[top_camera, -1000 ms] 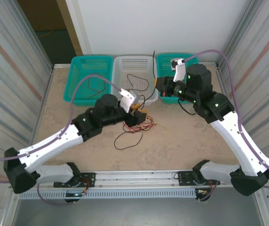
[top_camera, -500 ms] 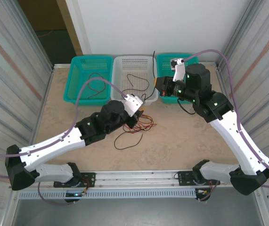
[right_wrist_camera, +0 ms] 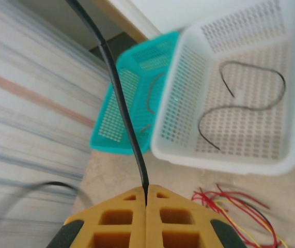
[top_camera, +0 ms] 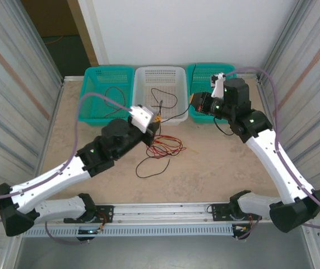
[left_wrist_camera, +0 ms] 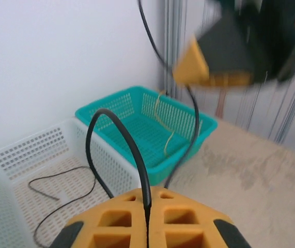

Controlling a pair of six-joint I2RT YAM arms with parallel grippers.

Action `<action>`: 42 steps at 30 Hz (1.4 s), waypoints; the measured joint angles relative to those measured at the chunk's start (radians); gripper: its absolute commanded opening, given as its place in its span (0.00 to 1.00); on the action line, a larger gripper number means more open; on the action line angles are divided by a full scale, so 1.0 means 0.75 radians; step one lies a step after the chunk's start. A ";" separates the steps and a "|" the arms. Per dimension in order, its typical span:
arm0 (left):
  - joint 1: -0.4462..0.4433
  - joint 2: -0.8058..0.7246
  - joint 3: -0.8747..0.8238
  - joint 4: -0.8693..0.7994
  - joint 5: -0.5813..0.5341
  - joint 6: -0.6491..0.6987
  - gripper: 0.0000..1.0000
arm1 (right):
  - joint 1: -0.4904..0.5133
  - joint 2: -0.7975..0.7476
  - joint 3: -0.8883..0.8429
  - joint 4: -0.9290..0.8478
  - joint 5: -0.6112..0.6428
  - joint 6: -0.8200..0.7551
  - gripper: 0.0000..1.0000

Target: Untangle the cables

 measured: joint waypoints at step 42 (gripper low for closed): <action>0.633 0.141 0.023 0.399 0.944 -1.209 0.00 | 0.563 0.339 0.407 -0.039 -0.011 -0.433 0.63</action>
